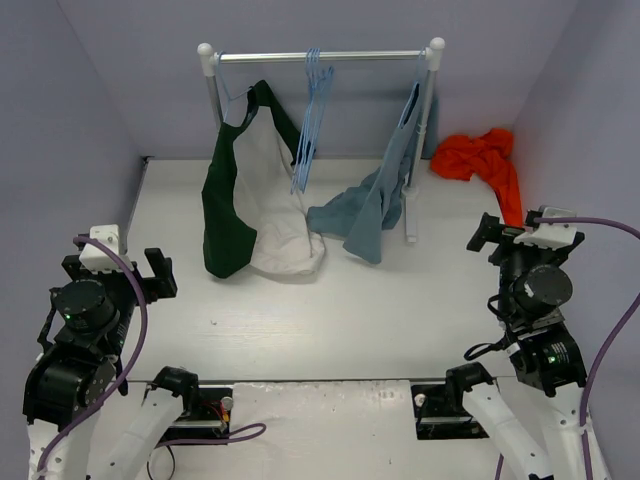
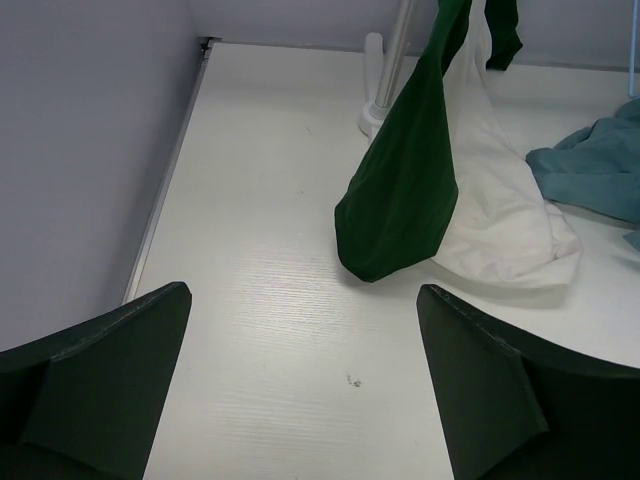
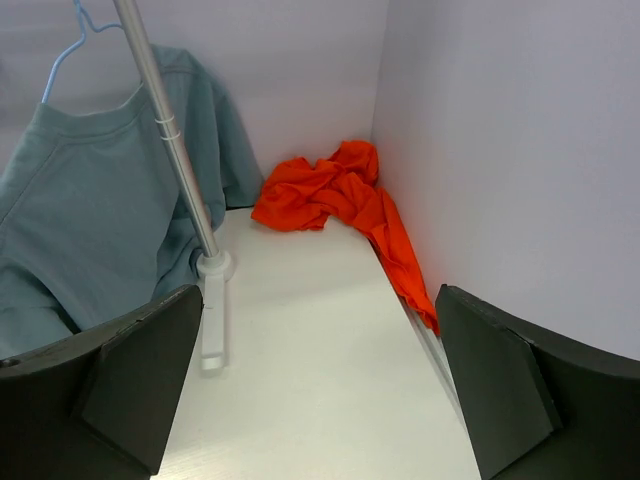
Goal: Place the t-shirt on the hanger
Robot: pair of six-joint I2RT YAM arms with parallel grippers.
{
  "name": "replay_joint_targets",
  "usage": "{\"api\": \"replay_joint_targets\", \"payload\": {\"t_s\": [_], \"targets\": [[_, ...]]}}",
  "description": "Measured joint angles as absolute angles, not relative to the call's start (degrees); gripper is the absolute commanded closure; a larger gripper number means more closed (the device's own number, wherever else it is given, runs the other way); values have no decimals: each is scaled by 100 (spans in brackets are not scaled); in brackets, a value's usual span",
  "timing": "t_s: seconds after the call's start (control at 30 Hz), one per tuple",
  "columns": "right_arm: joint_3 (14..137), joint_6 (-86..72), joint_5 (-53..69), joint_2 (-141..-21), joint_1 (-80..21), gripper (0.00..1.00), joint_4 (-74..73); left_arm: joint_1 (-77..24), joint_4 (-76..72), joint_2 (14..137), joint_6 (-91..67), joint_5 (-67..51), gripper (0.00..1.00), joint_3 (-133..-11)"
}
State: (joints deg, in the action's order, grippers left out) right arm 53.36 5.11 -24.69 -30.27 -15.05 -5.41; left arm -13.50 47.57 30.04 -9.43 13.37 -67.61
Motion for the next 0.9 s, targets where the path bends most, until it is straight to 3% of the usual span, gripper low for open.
{"api": "replay_joint_targets", "payload": {"t_s": [0.23, 0.4, 0.57, 0.9], "targets": [[5326, 486, -2434, -3145, -1505, 0, -537, -1350, 4755, 3015, -949, 1380, 8, -6761], [5336, 377, -2899, -3886, -1505, 0, -246, -1350, 4755, 3187, -1005, 1446, 8, -6761], [5845, -181, -3051, -5752, -936, 5, 258, -1350, 4760, 3356, -1211, 1446, 8, -6761], [7258, -960, -1943, -9652, 234, 8, 909, -1350, 4907, 3350, -1728, 1415, 8, -6543]]}}
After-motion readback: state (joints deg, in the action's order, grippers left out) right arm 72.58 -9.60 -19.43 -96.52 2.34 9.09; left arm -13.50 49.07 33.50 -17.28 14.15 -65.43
